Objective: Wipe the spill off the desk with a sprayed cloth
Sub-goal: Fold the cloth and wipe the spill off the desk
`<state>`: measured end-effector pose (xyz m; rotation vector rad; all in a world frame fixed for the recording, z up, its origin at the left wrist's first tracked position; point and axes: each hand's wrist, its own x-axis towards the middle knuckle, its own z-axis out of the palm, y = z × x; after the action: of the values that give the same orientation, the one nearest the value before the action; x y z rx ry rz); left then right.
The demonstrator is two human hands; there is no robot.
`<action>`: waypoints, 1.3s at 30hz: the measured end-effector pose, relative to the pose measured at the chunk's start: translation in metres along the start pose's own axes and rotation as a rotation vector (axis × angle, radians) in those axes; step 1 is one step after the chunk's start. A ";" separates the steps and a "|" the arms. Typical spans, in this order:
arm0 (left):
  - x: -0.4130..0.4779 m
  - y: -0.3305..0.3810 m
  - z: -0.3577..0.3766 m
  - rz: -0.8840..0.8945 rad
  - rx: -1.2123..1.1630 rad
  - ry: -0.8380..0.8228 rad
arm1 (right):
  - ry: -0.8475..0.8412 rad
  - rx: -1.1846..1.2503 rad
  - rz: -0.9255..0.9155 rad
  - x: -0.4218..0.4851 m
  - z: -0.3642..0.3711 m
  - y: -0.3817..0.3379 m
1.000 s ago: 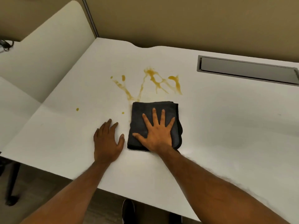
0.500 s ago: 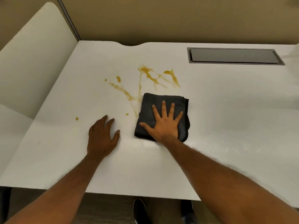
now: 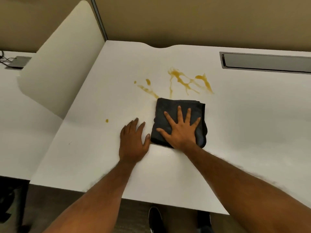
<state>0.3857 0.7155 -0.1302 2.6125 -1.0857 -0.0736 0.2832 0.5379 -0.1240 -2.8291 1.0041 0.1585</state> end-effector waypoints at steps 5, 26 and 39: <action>0.000 -0.001 0.000 -0.002 -0.016 0.011 | 0.059 0.026 0.134 0.011 -0.012 0.057; -0.003 -0.001 -0.005 0.010 -0.225 0.125 | 0.056 0.067 0.225 -0.031 0.005 -0.037; -0.039 -0.041 -0.018 0.068 -0.230 0.101 | 0.068 0.067 0.228 -0.039 0.005 -0.041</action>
<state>0.3892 0.7745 -0.1284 2.3476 -1.0619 -0.0480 0.2783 0.5942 -0.1198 -2.6696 1.3198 0.0509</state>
